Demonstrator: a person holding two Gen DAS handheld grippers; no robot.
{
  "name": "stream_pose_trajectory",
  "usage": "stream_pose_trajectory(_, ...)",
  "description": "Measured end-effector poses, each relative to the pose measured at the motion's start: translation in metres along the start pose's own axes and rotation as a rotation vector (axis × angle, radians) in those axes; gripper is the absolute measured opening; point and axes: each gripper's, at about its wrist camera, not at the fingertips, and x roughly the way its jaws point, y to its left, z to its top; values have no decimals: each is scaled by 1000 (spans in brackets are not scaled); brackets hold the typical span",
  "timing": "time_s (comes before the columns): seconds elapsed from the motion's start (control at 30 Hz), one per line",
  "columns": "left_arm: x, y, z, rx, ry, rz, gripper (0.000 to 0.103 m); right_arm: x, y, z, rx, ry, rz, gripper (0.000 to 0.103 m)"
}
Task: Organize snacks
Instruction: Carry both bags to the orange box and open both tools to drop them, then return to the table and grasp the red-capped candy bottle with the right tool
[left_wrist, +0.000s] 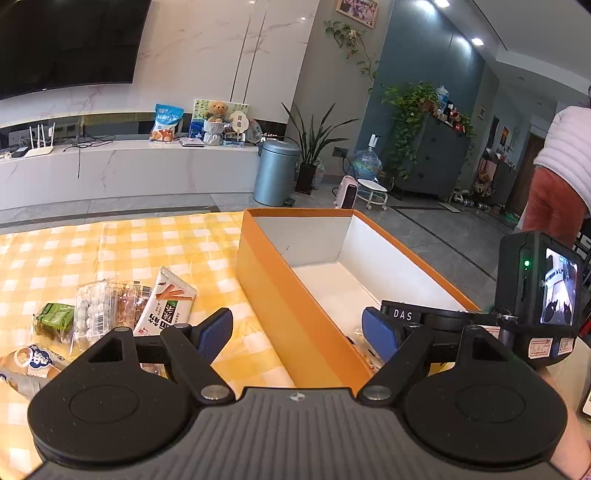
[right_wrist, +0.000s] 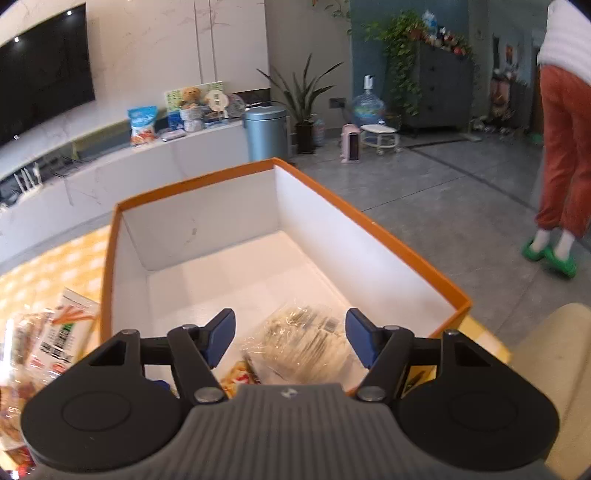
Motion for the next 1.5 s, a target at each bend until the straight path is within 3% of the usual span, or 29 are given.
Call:
stream_pose_trajectory(0.1,-2,1,0,-3,-5,8,93,-6,-9,0,63,-29,21,70)
stream_pose_trajectory(0.17,-4,2,2,-10,-7,12,93,-12,-15,0,98,-66,24,81)
stream_pose_trajectory(0.33,-13,6,7,-41,-5,6,93,-23,-27,1,181,-135,61,88)
stream_pose_trajectory(0.43,-25,6,12,-48,-14,24,93,-37,-31,4,206,-200,87,100)
stream_pose_trajectory(0.63,-65,15,17,-68,-73,72,93,-77,-20,8,151,-278,127,100)
stream_pose_trajectory(0.93,-111,46,7,-108,-113,265,93,-139,30,9,109,-330,285,100)
stream_pose_trajectory(1.07,-117,75,-2,-138,-108,369,93,-134,62,-10,70,-275,349,100)
stream_pose_trajectory(1.23,-115,115,-10,-185,-92,463,93,-101,110,-51,-79,-150,388,100)
stream_pose_trajectory(1.33,-111,134,-17,-238,-65,459,93,-77,130,-75,-128,-43,398,100)
stream_pose_trajectory(1.5,-96,150,-33,-287,16,440,93,-46,147,-117,-106,154,425,100)
